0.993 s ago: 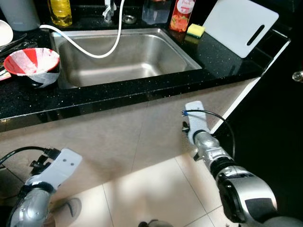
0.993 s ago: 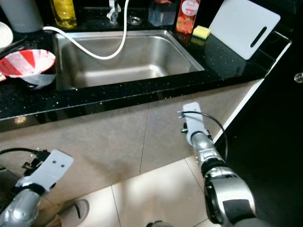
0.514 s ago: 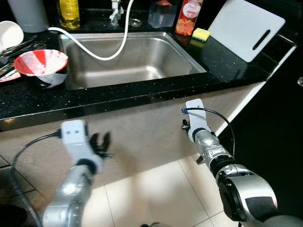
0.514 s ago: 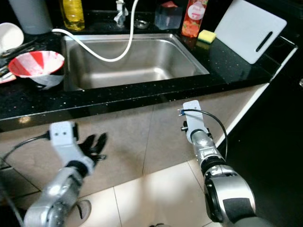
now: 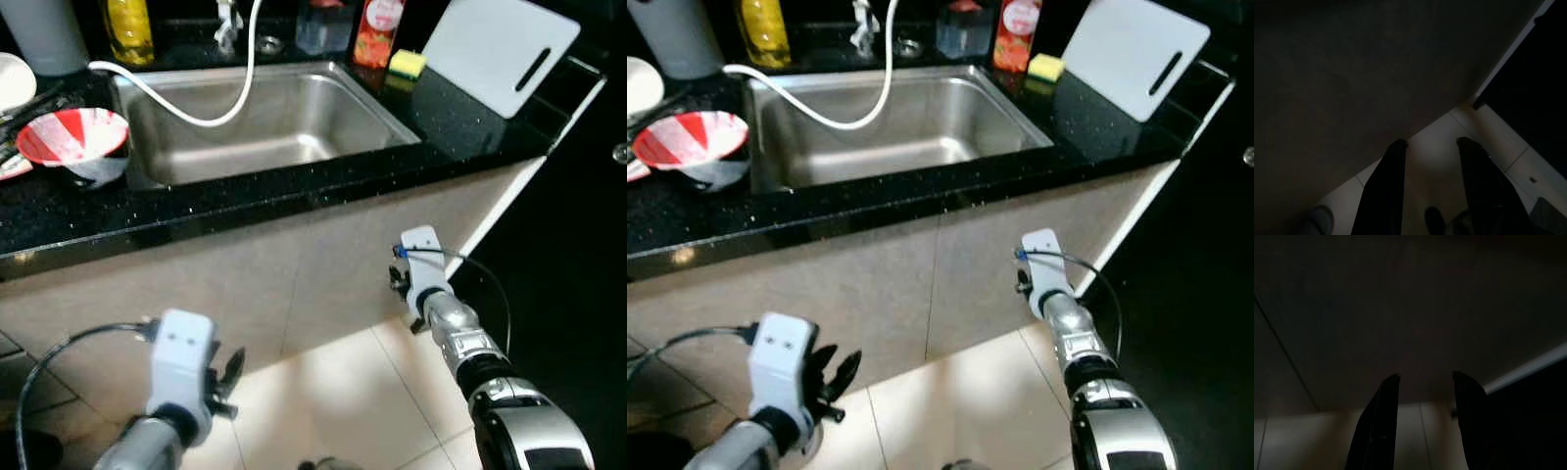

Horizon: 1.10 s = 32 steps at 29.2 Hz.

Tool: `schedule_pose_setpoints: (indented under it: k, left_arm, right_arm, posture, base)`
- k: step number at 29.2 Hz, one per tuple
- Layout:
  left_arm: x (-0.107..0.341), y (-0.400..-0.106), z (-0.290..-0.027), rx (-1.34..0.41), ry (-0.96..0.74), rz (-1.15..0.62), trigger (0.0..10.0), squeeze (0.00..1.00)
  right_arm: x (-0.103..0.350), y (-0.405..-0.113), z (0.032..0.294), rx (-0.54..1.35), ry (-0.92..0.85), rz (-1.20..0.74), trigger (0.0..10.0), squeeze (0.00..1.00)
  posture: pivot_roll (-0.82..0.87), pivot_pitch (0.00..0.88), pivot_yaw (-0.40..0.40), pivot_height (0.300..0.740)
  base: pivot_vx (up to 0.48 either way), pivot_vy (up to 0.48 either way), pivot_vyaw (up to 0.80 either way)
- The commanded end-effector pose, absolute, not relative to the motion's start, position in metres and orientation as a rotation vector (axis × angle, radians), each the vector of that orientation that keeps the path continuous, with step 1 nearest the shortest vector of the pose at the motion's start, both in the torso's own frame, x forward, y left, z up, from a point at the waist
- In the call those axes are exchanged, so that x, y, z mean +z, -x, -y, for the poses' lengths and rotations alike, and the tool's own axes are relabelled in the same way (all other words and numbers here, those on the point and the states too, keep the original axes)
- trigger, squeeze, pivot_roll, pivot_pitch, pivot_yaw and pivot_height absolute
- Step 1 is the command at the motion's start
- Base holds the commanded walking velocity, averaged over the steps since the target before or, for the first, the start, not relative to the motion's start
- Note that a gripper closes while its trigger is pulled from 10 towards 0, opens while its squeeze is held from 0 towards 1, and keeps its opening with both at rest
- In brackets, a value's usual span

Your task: Kitchen organization

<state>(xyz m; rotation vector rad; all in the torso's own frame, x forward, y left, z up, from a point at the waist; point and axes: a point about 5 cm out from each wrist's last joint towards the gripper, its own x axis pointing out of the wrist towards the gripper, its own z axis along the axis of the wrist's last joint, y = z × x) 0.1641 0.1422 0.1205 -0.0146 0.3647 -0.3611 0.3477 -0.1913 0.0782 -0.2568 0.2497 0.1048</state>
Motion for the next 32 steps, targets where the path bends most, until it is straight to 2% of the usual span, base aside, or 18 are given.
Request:
schedule_pose_setpoints:
  k: [1, 3, 6, 7, 9, 12, 15, 21, 23, 29, 32]
  left_arm:
    - [0.122, -0.167, -0.150, -0.339, -0.065, -0.377, 10.0, 0.00]
    - [0.136, -0.179, -0.149, -0.365, -0.245, -0.252, 10.0, 0.00]
    - [0.161, -0.193, -0.139, -0.400, -0.293, -0.081, 10.0, 0.00]
    - [0.161, -0.193, -0.139, -0.400, -0.293, -0.081, 10.0, 0.00]
    - [0.190, -0.203, -0.130, -0.410, -0.326, 0.076, 10.0, 0.00]
    - [0.214, -0.209, -0.129, -0.383, -0.293, 0.177, 10.0, 0.00]
    - [0.247, -0.224, -0.136, -0.272, -0.173, 0.300, 10.0, 0.00]
    - [0.263, -0.238, -0.149, -0.127, -0.101, 0.344, 10.0, 0.00]
    - [0.261, -0.242, -0.155, -0.095, -0.160, 0.309, 10.0, 0.00]
    - [0.261, -0.245, -0.165, -0.058, -0.166, 0.287, 10.0, 0.00]
    - [0.267, -0.249, -0.177, 0.000, -0.087, 0.293, 10.0, 0.00]
  right_arm:
    - [0.087, -0.349, 0.189, 0.109, 0.252, -0.212, 10.0, 0.00]
    - [0.099, -0.353, 0.185, 0.106, 0.232, -0.160, 10.0, 0.00]
    - [0.120, -0.358, 0.180, 0.085, 0.192, -0.088, 10.0, 0.00]
    - [0.120, -0.358, 0.180, 0.085, 0.192, -0.088, 10.0, 0.00]
    - [0.141, -0.361, 0.177, 0.044, 0.140, -0.023, 10.0, 0.00]
    - [0.154, -0.361, 0.176, 0.010, 0.105, 0.019, 10.0, 0.00]
    - [0.187, -0.365, 0.172, -0.024, 0.048, 0.125, 10.0, 0.00]
    - [0.224, -0.368, 0.164, -0.012, 0.016, 0.234, 10.0, 0.00]
    - [0.240, -0.369, 0.157, 0.032, 0.015, 0.264, 10.0, 0.00]
    - [0.255, -0.369, 0.153, 0.053, 0.017, 0.292, 10.0, 0.00]
    - [0.280, -0.366, 0.152, 0.047, 0.018, 0.369, 10.0, 0.00]
  posture:
    - [0.18, 0.042, -0.070, 0.740]
    - [0.17, 0.043, -0.064, 0.740]
    - [0.17, 0.036, -0.055, 0.740]
    - [0.17, 0.036, -0.055, 0.740]
    - [0.17, 0.029, -0.045, 0.740]
    - [0.17, 0.023, -0.029, 0.740]
    - [0.18, 0.013, 0.001, 0.740]
    - [0.18, 0.007, 0.013, 0.740]
    - [0.17, 0.005, 0.015, 0.740]
    - [0.18, 0.010, 0.015, 0.740]
    - [0.18, 0.015, 0.006, 0.740]
  base:
    - [0.000, 0.000, 0.00]
    - [0.000, 0.000, 0.00]
    - [0.000, 0.000, 0.00]
    - [0.000, 0.000, 0.00]
    - [0.000, 0.000, 0.00]
    - [0.000, 0.000, 0.00]
    - [0.000, 0.000, 0.00]
    - [0.000, 0.000, 0.00]
    - [0.000, 0.000, 0.00]
    - [0.000, 0.000, 0.00]
    - [0.000, 0.000, 0.00]
